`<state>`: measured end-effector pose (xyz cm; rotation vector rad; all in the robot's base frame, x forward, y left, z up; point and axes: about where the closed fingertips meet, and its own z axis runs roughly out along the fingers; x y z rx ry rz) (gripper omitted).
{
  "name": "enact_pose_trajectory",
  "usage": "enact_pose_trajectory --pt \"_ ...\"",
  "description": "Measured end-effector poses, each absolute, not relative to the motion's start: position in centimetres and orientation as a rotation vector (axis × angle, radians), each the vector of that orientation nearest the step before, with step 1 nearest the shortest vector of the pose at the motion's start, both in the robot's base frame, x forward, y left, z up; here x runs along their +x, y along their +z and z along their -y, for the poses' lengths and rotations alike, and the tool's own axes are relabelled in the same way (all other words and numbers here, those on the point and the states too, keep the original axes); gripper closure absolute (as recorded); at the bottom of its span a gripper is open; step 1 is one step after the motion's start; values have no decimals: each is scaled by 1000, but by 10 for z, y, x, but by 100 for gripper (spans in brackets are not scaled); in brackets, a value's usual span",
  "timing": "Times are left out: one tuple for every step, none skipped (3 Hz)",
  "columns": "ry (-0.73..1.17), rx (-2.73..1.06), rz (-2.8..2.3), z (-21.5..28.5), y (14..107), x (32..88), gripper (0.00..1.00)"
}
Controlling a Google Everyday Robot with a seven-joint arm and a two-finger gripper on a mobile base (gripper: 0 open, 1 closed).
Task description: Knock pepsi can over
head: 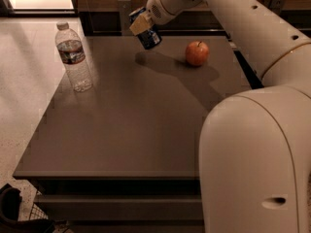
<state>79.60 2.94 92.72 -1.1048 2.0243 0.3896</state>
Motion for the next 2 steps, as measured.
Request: enact_pose_trajectory --pt "385 -1152 -2089 -27 909 779 100" --pt "368 -1225 -2147 -32 889 766 100"
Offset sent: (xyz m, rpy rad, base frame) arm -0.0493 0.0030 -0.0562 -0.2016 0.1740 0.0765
